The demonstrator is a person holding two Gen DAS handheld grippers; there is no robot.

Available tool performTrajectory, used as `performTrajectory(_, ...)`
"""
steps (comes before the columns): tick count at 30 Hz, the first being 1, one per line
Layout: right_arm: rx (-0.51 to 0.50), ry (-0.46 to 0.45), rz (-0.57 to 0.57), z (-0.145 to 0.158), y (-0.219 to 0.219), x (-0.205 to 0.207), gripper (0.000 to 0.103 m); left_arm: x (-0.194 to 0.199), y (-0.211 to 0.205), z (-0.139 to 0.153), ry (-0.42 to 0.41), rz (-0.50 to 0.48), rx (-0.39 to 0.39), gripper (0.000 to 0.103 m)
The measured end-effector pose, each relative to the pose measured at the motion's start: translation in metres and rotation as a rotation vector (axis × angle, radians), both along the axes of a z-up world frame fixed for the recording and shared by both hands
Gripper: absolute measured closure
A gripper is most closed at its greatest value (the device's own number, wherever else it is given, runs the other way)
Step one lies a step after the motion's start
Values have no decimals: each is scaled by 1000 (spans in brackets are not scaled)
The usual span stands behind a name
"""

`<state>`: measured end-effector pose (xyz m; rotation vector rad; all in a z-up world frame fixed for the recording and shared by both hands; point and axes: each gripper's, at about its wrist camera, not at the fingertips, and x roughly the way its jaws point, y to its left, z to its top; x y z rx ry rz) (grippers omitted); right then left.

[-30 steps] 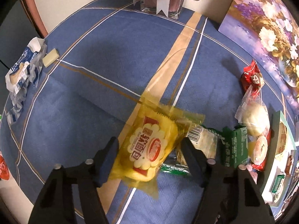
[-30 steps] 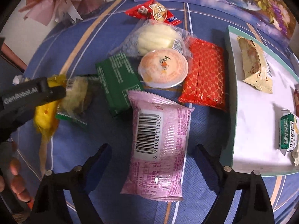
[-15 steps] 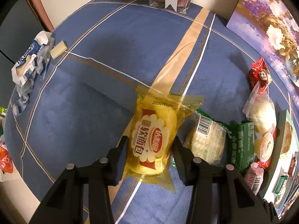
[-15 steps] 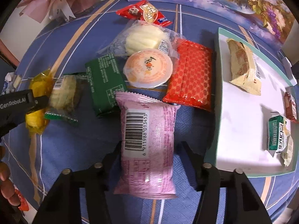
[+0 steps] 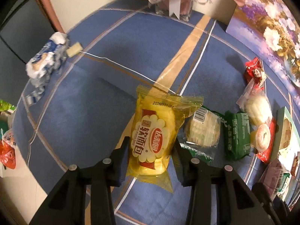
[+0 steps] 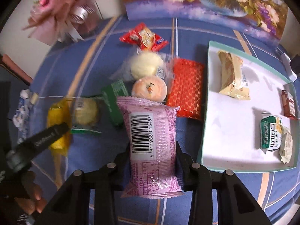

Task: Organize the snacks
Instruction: 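Lift the yellow bread bag and pink pack and carry both over the white tray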

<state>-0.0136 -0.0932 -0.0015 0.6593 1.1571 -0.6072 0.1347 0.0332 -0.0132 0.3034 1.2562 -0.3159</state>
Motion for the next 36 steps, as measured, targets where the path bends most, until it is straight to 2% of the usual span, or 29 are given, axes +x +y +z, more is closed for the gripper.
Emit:
performTrajectory(5, 29, -66, 11, 12, -6, -14, 62, -24, -2, 19, -45, 48, -14, 60)
performTrajectory(12, -41, -114, 3, 38, -10, -47, 62, -63, -31, 42, -136, 60, -21, 60)
performTrajectory(17, -82, -147, -50, 49, -28, -73, 62, -82, -49, 48, -150, 58, -39, 60)
performTrajectory(21, -113, -154, -110, 56, -44, -99, 62, -97, -75, 53, -149, -6, -55, 60)
performTrajectory(25, -107, -160, -190, 47, -70, -106, 62, -107, -102, 53, -136, -92, -71, 60)
performTrajectory(29, -136, -115, -281, 39, -103, -125, 62, -111, -134, 52, -103, -167, -90, 60)
performTrajectory(32, -183, -82, -336, 35, -132, -136, 62, -116, -166, 51, -102, -260, -94, 60)
performTrajectory(36, -233, -60, -417, 41, -170, -153, 62, -126, -193, 51, -53, -351, -137, 60)
